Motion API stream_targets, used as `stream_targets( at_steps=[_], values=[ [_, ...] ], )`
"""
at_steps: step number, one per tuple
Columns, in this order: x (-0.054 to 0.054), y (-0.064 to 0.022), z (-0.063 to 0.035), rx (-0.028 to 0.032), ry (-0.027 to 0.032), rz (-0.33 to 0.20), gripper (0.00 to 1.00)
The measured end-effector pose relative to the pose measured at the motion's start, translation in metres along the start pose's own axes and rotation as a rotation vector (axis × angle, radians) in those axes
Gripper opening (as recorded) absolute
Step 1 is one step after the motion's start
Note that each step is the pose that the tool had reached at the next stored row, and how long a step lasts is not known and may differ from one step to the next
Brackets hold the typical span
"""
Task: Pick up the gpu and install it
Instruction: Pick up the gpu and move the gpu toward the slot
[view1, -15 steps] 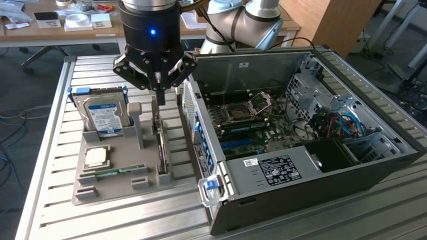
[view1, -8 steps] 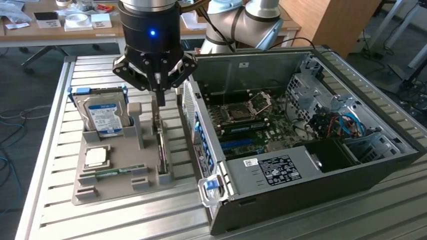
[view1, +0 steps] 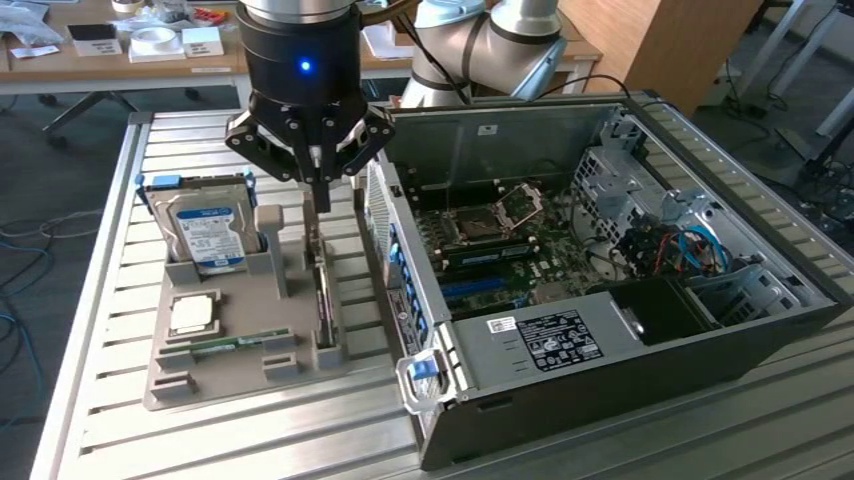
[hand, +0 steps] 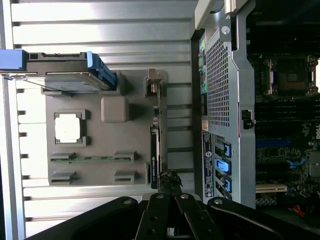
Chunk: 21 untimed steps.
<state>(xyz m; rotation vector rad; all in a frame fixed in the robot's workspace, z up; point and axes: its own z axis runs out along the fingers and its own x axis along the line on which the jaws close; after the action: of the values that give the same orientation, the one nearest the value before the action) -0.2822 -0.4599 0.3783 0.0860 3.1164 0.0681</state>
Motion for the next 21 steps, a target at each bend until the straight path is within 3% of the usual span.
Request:
stream_targets(
  at_steps=[4, 6, 8, 12, 16, 21],
  values=[
    [0.0000, 0.0000, 0.0000, 0.0000, 0.0000, 0.000, 0.11],
    [0.0000, 0.0000, 0.0000, 0.0000, 0.0000, 0.000, 0.17],
    [0.0000, 0.0000, 0.0000, 0.0000, 0.0000, 0.000, 0.17],
    [0.0000, 0.0000, 0.0000, 0.0000, 0.0000, 0.000, 0.36],
    [0.0000, -0.0001, 0.0006, -0.0001, 0.0000, 0.000, 0.36],
    [0.0005, -0.0004, 0.0088, 0.0003, 0.0000, 0.000, 0.36]
  ],
)
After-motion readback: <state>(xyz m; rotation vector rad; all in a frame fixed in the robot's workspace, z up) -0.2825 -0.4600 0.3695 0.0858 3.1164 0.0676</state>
